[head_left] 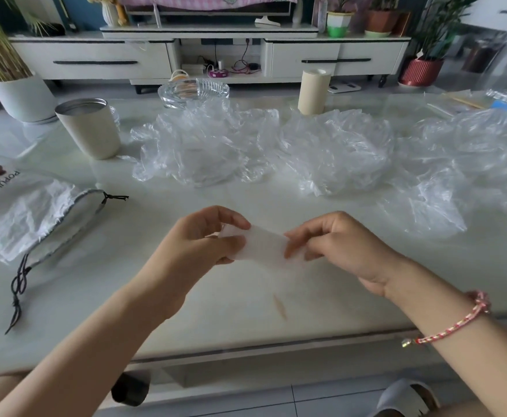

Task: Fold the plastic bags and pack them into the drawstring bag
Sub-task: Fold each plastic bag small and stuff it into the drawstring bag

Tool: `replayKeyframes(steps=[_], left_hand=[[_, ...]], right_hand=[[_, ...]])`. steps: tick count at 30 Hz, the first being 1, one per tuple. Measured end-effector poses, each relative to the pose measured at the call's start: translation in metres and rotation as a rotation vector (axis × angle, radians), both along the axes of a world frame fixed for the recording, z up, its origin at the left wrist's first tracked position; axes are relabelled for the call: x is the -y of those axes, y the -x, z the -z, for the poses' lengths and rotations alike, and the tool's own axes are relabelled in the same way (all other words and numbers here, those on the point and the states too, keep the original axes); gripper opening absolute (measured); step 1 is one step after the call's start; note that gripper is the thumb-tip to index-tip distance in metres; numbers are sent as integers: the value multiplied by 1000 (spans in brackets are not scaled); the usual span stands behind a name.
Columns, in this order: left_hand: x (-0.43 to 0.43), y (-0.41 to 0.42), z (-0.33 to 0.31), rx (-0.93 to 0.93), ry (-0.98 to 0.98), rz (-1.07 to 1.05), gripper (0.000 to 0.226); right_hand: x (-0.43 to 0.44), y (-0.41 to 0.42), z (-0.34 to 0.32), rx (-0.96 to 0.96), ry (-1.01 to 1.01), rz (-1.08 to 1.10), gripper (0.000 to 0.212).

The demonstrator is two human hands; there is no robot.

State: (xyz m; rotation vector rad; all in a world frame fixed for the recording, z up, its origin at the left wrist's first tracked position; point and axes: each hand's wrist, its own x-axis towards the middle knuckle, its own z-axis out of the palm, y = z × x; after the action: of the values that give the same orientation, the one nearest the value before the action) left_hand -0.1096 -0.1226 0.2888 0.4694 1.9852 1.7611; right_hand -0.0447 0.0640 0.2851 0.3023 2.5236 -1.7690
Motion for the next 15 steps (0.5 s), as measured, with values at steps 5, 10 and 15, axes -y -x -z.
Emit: replayKeyframes(steps=[5, 10, 15], left_hand=[[-4, -7, 0, -239, 127, 52, 20], [-3, -6, -1, -246, 69, 60, 18], [-4, -2, -1, 29, -102, -40, 23]], right_hand=[[6, -2, -3, -172, -10, 48, 25], [26, -2, 7, -33, -12, -126, 16], [30, -1, 9, -121, -57, -154, 10]])
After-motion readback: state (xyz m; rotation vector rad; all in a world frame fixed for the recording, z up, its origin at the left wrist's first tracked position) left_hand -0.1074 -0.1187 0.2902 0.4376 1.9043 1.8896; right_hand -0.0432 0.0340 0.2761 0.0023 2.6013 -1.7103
